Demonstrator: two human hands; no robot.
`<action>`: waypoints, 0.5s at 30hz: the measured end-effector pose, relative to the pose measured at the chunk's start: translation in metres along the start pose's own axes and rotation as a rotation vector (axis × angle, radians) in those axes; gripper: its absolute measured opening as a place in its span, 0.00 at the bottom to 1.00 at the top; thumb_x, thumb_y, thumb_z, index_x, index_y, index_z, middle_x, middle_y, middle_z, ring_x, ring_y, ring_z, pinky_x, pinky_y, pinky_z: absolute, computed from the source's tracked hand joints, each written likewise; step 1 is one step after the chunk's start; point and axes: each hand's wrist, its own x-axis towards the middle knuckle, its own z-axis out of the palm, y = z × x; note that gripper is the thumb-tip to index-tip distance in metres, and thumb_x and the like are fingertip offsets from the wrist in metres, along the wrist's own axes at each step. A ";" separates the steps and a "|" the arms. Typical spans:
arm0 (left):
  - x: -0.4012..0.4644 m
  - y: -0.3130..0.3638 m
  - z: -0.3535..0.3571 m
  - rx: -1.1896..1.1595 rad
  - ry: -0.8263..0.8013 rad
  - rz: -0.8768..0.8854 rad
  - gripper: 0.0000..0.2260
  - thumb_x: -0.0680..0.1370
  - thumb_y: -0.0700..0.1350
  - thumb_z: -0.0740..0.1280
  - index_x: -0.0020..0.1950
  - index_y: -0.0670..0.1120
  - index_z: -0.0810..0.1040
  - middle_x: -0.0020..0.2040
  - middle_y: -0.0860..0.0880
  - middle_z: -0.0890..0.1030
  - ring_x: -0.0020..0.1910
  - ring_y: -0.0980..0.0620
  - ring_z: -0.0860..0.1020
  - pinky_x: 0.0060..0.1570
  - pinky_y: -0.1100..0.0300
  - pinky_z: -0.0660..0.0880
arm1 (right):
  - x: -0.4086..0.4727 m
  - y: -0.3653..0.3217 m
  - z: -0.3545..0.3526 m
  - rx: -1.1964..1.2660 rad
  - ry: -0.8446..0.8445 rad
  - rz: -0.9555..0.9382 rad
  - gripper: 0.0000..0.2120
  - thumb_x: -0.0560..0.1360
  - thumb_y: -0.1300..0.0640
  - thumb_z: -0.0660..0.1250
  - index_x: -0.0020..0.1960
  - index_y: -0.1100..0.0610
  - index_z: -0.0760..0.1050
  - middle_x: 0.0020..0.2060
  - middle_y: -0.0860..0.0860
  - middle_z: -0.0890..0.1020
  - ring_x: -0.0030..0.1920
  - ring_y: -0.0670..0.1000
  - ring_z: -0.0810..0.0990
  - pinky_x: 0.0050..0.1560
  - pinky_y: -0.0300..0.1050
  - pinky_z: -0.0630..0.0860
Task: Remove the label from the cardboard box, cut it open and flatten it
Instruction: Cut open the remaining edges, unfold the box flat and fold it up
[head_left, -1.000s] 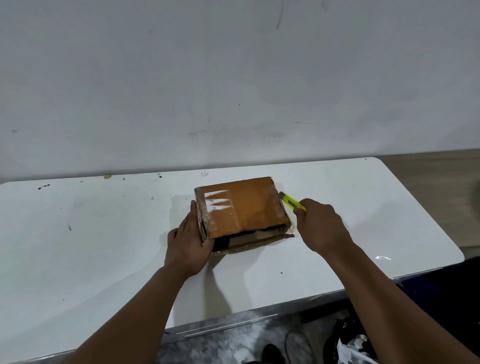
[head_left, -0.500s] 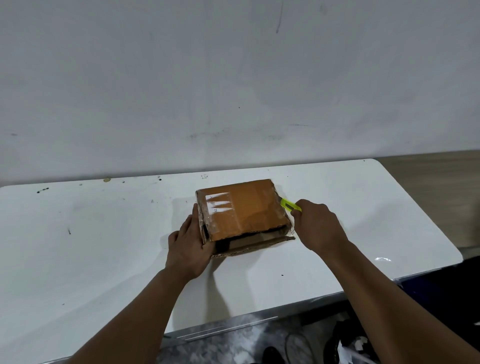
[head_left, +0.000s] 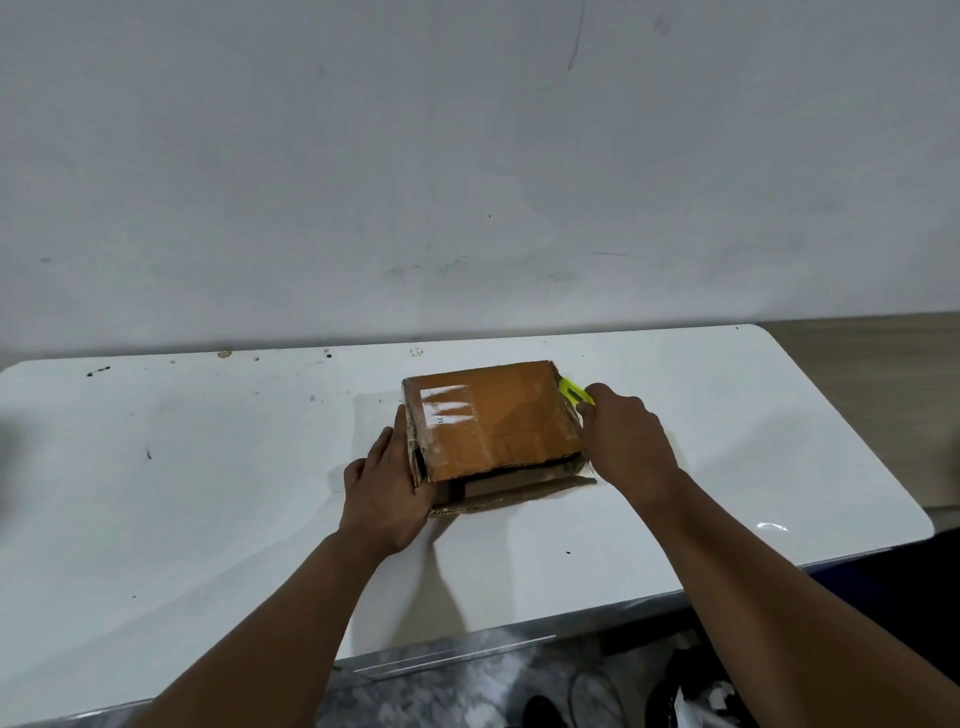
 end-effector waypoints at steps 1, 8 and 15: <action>0.000 0.000 -0.001 0.000 -0.013 -0.002 0.41 0.74 0.65 0.53 0.84 0.53 0.46 0.80 0.53 0.63 0.79 0.51 0.60 0.74 0.48 0.55 | 0.001 0.001 0.001 0.021 0.007 0.007 0.09 0.80 0.55 0.56 0.50 0.57 0.72 0.40 0.57 0.81 0.37 0.60 0.73 0.37 0.47 0.69; -0.002 0.001 0.001 -0.018 0.011 -0.014 0.40 0.79 0.58 0.64 0.84 0.55 0.44 0.81 0.54 0.61 0.79 0.53 0.59 0.75 0.50 0.55 | 0.012 0.005 -0.006 0.088 0.026 0.023 0.11 0.81 0.52 0.58 0.55 0.57 0.75 0.43 0.58 0.82 0.43 0.62 0.79 0.39 0.45 0.67; 0.007 0.007 0.015 -0.025 0.098 -0.091 0.41 0.73 0.62 0.65 0.81 0.56 0.51 0.72 0.53 0.71 0.73 0.49 0.70 0.70 0.43 0.64 | -0.017 -0.006 -0.017 0.281 0.074 -0.023 0.12 0.81 0.50 0.56 0.61 0.53 0.71 0.38 0.54 0.78 0.38 0.59 0.77 0.38 0.46 0.69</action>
